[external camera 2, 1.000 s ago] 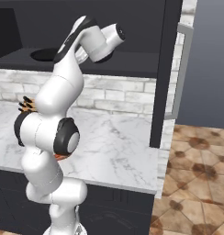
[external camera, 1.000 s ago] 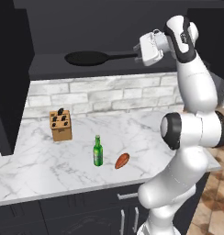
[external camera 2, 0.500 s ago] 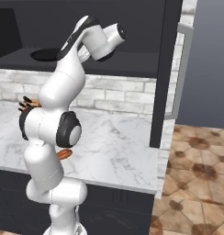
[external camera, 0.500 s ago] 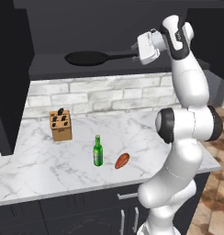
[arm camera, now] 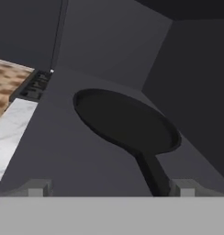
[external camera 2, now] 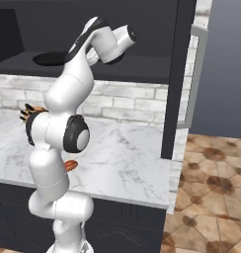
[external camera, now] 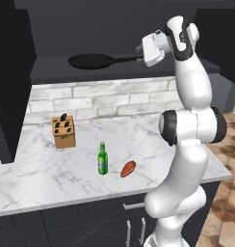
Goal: Pick the pan from the cabinet and place it on the stove. Then turn on the stove burner for the pan.
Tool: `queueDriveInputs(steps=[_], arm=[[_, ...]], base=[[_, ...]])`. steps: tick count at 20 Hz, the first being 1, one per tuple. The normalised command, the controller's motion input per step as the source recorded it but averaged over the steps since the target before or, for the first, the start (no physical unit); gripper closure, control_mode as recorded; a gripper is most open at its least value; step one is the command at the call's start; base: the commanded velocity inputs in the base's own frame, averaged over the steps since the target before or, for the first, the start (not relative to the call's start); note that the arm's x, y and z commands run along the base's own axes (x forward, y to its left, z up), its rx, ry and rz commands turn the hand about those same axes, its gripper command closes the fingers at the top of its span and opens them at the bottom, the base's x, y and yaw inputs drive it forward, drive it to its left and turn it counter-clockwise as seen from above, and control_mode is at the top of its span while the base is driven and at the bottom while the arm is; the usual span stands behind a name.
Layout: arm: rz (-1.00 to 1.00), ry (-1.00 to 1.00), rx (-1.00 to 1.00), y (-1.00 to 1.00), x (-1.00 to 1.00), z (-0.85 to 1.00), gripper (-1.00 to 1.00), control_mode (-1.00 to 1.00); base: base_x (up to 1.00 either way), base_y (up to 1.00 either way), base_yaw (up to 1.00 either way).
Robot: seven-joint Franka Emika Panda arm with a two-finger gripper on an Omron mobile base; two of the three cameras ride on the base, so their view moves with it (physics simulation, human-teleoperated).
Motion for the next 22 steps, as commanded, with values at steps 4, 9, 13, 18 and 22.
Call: queueDriveInputs(steps=[4,9,13,18,22], arm=[[0.00,0.00,-0.01,0.01,0.19,-0.05,-1.00,-1.00],[0.00,0.00,-0.01,0.01,0.17,-0.05,-1.00,-1.00],[0.00,0.00,-0.01,0.00,0.14,-0.05,-1.00,-1.00],[0.00,0.00,-0.01,0.01,0.12,-0.05,-1.00,-1.00],[0.00,0.00,-0.01,0.02,0.12,-0.06,-1.00,-1.00]], base=[[0.00,0.00,0.00],[0.00,0.00,0.00],[0.00,0.00,0.00],[0.00,0.00,0.00],[0.00,0.00,0.00]])
